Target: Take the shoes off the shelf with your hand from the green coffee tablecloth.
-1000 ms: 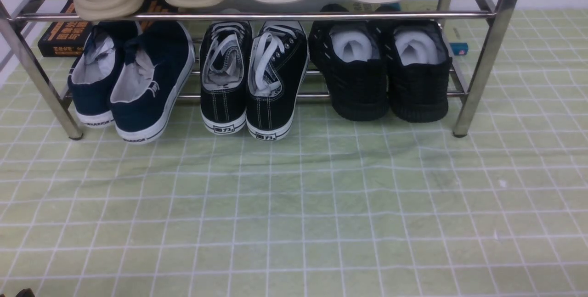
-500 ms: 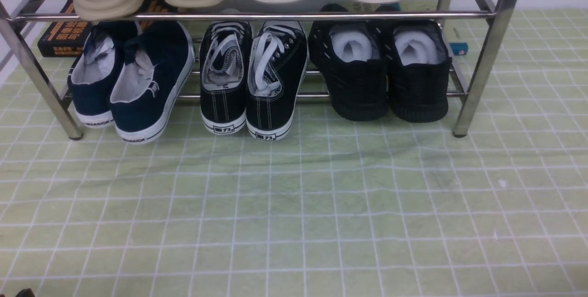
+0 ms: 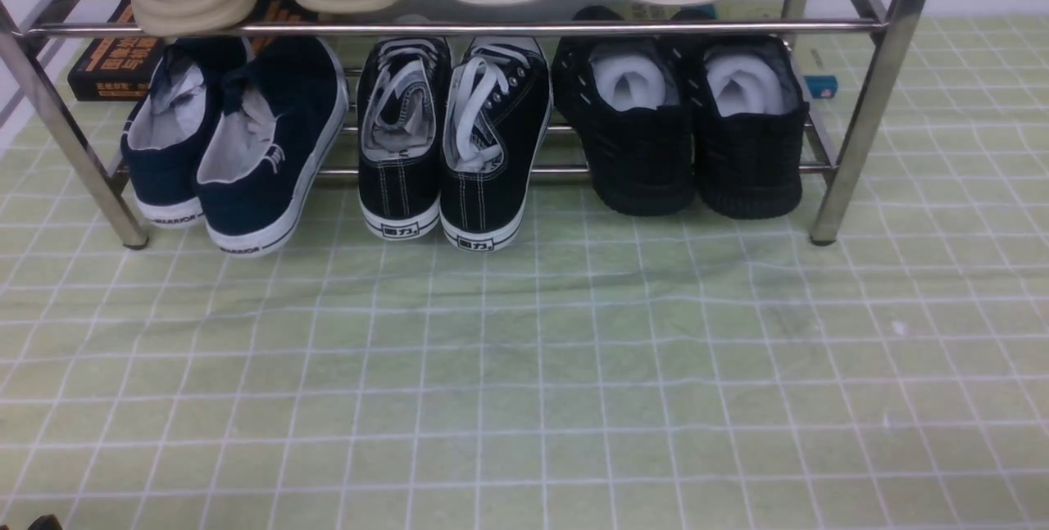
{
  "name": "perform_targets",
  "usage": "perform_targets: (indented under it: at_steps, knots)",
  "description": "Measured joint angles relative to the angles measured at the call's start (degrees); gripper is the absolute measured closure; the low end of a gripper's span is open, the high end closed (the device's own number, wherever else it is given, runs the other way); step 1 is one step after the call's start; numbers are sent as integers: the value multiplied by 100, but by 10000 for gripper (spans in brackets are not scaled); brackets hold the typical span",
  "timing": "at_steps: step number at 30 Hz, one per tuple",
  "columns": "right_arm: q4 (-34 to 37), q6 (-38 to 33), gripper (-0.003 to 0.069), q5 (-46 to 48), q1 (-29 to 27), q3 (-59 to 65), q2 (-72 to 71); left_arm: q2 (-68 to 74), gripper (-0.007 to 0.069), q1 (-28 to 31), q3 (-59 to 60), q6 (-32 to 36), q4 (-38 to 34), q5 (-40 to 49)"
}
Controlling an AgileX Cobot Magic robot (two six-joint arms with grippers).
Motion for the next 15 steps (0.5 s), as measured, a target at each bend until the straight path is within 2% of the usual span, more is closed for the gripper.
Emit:
perform_targets:
  at_steps: [1,3,6,11,15]
  knots:
    - [-23,-49,506,0,0,-123,27,0,385,0,0,0,0,0]
    - [-388,-626,577,112,0,-871,537,0,385,0,0,0,0,0]
    - [-1099,-1063,659,818,0,-1906,1578,0,385,0,0,0,0,0]
    - [-2059,-1217,665,2550,0,-3283,3604,0,385,0,0,0,0,0]
    - [-2109,-1488,662,3203,0,-3885,4777,0,385,0,0,0,2,0]
